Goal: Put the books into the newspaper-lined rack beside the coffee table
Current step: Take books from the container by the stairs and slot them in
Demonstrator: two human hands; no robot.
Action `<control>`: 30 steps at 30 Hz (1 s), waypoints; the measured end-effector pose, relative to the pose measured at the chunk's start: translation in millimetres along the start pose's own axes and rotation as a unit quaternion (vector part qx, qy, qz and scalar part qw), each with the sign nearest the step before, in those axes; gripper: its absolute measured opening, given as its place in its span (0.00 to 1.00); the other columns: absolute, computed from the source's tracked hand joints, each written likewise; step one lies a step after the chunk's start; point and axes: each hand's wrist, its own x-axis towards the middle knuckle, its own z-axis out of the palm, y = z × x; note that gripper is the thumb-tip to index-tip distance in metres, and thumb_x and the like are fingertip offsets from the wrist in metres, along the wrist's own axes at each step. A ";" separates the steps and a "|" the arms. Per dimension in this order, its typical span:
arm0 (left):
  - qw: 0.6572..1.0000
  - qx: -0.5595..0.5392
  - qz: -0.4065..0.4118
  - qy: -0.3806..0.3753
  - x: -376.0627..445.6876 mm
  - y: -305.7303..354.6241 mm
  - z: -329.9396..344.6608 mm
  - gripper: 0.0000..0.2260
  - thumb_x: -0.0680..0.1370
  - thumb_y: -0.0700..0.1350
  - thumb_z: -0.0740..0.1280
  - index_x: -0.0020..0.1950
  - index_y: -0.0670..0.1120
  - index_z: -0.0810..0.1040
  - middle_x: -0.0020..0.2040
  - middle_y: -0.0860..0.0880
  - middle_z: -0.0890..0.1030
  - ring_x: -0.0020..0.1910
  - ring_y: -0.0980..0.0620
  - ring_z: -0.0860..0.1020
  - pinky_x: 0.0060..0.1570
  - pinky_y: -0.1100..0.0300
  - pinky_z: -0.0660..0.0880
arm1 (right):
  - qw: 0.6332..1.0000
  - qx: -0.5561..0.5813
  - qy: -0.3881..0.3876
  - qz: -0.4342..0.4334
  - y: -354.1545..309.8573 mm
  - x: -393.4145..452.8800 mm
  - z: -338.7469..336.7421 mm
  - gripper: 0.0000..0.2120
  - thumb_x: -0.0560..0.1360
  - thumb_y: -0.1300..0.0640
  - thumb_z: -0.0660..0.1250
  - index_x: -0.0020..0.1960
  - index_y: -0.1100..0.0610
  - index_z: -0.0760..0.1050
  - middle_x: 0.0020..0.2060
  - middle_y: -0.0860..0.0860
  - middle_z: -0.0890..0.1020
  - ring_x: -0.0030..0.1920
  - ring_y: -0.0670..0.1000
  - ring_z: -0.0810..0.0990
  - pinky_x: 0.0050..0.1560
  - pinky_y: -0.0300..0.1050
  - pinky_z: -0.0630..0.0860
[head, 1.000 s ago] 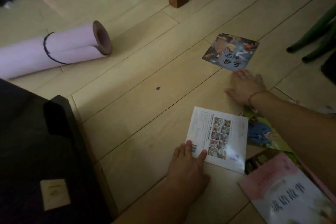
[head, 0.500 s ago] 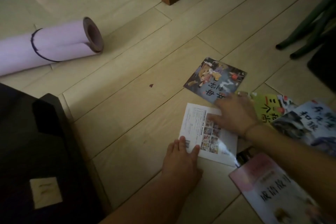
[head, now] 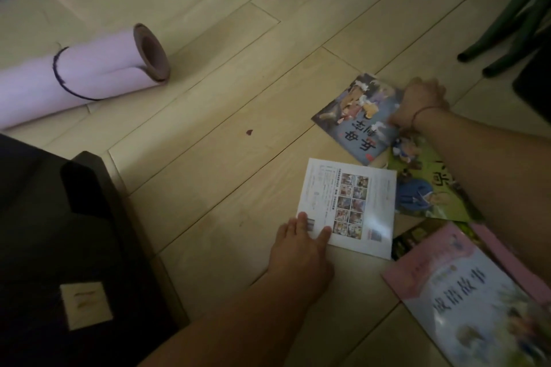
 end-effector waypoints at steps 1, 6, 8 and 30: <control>1.000 -0.001 -0.005 -0.001 1.3 1.4 0.3 0.29 0.82 0.59 0.55 0.80 0.56 0.48 0.80 0.39 0.41 0.79 0.40 0.44 0.76 0.45 0.42 | 0.998 0.060 0.035 0.004 4.7 -5.9 -9.1 0.33 0.69 0.52 0.76 0.67 0.64 0.66 0.66 0.64 0.69 0.65 0.64 0.70 0.62 0.56 0.73; 0.999 0.047 -0.010 -0.004 8.2 8.8 -8.5 0.31 0.80 0.63 0.57 0.80 0.57 0.50 0.80 0.39 0.47 0.77 0.38 0.54 0.76 0.42 0.51 | 0.936 0.311 0.163 -0.005 44.2 -82.6 -35.6 0.08 0.71 0.58 0.69 0.49 0.55 0.73 0.45 0.54 0.80 0.45 0.54 0.78 0.45 0.49 0.77; 0.997 0.066 -0.023 -0.045 -0.3 5.0 -12.9 0.36 0.78 0.66 0.58 0.80 0.57 0.45 0.80 0.41 0.44 0.78 0.37 0.49 0.76 0.40 0.49 | 0.886 0.434 0.162 0.000 58.6 -129.9 -38.3 0.07 0.70 0.61 0.69 0.47 0.57 0.74 0.41 0.54 0.81 0.39 0.51 0.79 0.39 0.49 0.77; 0.884 -0.426 0.145 0.127 -410.3 67.7 -137.9 0.20 0.74 0.56 0.70 0.57 0.42 0.80 0.55 0.40 0.83 0.53 0.41 0.82 0.55 0.43 0.80 | 0.741 0.647 -0.114 -0.139 104.8 -541.9 -270.1 0.24 0.65 0.55 0.77 0.59 0.59 0.77 0.48 0.58 0.85 0.46 0.55 0.85 0.40 0.45 0.82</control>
